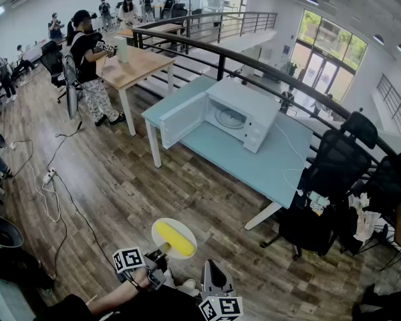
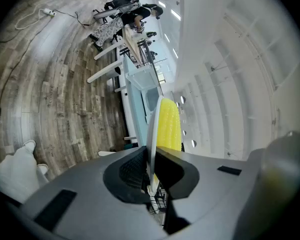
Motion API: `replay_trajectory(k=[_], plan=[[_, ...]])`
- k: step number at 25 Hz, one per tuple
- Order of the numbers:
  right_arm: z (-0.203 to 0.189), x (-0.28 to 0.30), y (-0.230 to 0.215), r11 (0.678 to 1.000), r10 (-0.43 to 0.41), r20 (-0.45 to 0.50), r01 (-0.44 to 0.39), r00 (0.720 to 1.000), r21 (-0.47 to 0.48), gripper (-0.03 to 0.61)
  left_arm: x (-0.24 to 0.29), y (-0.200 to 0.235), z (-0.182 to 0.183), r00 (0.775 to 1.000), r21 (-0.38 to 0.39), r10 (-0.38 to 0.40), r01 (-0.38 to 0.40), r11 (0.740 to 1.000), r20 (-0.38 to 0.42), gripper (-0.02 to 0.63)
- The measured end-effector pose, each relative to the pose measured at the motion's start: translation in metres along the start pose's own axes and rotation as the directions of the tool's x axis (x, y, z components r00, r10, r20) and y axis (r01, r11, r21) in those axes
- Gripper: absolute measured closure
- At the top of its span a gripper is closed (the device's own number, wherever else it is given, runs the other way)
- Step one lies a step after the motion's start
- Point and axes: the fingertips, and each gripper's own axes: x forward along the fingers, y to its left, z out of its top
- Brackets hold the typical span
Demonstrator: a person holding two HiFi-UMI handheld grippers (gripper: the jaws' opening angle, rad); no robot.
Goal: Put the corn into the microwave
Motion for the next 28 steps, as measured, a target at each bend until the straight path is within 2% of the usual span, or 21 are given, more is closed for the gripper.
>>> replay_trajectory(k=[4,11,18,28], plan=[[-0.005,-0.007,0.014,0.999,-0.039,-0.004,0.039,0.999,0.019,0.569,-0.01,-0.008,-0.006,0.998,0.006,-0.015,0.016,1.0,-0.063,0.586],[-0.018,0.004,0.043,0.999,-0.036,-0.034,0.036,0.999,0.01,0.57,-0.031,0.008,0.004,0.998,-0.032,0.005,-0.007,0.999,-0.07,0.586],[-0.023,0.017,0.045,0.996,-0.086,0.022,0.086,0.996,0.002,0.57,-0.024,0.009,0.02,0.994,-0.003,-0.021,0.021,1.0,-0.107,0.586],[-0.028,0.036,0.066,0.992,-0.123,0.059,0.12,0.991,0.044,0.569,-0.03,0.024,0.048,0.991,-0.008,-0.027,0.026,1.0,-0.128,0.586]])
